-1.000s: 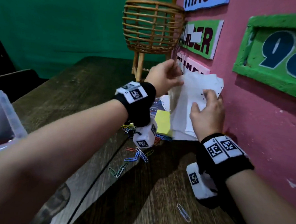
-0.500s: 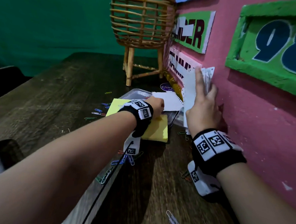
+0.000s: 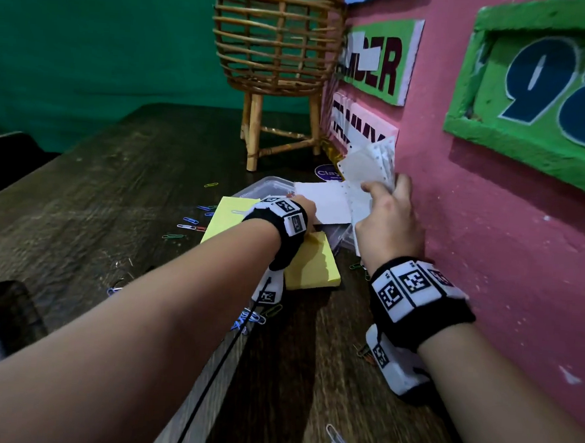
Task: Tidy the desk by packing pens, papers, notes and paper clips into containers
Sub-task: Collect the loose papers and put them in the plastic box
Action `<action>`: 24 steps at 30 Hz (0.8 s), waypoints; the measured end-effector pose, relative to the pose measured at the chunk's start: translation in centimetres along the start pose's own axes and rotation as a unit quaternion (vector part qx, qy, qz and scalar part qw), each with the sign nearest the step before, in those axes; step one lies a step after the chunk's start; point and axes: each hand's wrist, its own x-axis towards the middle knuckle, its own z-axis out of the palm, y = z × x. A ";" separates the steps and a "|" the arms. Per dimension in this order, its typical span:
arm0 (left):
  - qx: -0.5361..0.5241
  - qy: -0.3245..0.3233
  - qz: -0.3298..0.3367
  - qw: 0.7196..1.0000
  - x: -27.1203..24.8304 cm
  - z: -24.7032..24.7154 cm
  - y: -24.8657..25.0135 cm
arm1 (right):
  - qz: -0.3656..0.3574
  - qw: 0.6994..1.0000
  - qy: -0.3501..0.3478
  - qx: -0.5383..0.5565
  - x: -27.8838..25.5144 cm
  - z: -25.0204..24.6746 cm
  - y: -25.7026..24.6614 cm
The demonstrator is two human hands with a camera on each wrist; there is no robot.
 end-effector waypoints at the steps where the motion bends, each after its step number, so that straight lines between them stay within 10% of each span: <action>1: 0.002 0.005 0.008 1.000 0.0 -0.1 0.2 | 0.003 1.000 -0.004 0.000 0.0 0.0 0.0; 14: -0.218 0.184 -0.021 0.958 -4.3 -1.5 -0.1 | 0.053 0.998 0.020 0.041 -0.1 -0.4 0.0; 24: -0.552 0.465 -0.008 0.692 -12.0 -6.3 -4.9 | 0.025 0.970 0.106 0.218 -1.2 -1.8 1.0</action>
